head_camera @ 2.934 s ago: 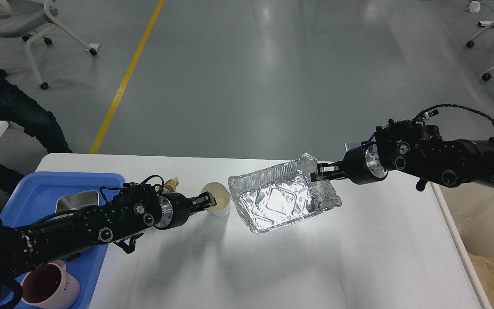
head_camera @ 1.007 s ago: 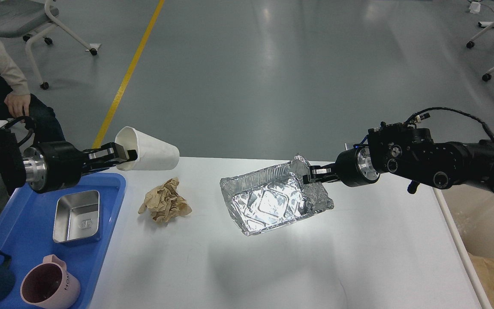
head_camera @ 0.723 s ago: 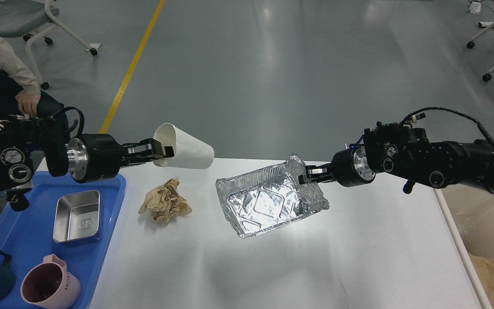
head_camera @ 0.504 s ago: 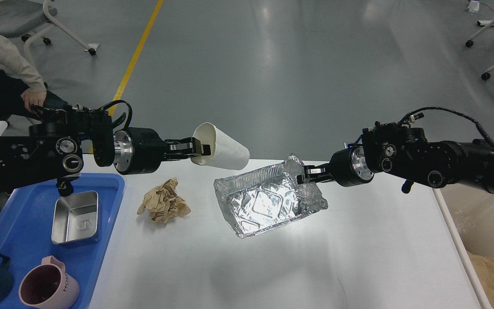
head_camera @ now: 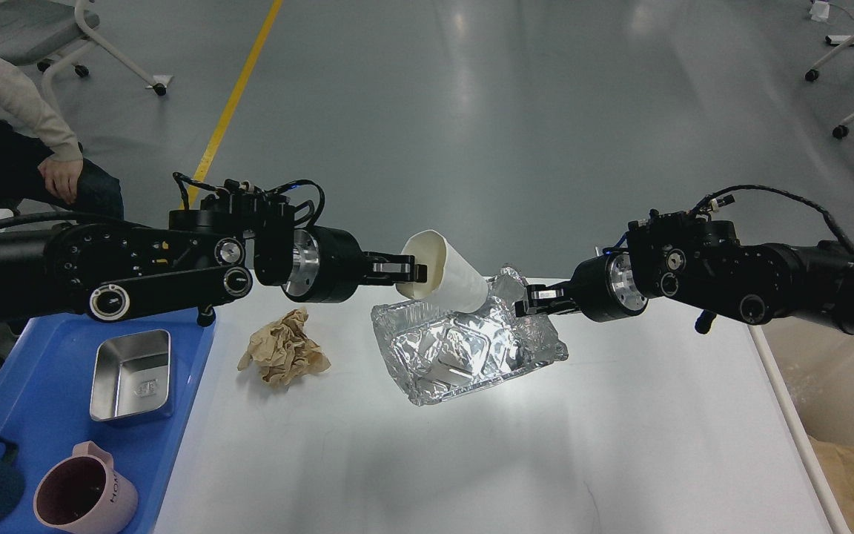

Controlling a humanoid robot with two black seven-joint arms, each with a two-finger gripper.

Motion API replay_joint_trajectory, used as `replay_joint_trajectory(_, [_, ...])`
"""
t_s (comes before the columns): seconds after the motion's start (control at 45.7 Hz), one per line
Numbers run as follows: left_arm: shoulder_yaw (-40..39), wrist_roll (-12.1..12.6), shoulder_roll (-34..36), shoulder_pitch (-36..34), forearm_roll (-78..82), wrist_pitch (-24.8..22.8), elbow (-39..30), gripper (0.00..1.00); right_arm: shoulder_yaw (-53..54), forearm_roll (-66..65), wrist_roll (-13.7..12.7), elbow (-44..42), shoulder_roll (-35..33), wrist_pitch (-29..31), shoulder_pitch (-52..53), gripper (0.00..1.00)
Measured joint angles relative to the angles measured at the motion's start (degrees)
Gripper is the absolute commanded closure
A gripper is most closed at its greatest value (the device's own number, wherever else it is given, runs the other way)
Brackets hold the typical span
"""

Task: Tidy desktop
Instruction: 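Carry the cup over the foil tray and lower it inside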

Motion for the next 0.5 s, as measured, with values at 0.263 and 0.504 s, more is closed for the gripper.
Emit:
replay_joint_trajectory(0.263, [2.26, 0.15, -6.22, -0.15, -0.17, 0.00, 3.64, 0.96, 0.08, 0.02, 0.00, -0.03, 0.90, 0.01, 0.13, 1.00])
replay_joint_trajectory(0.504, [5.65, 0.67, -10.08, -0.59, -0.22, 0.29, 5.51, 0.94, 0.10, -0.04, 0.00, -0.12, 0.83, 0.03, 0.06, 1.00])
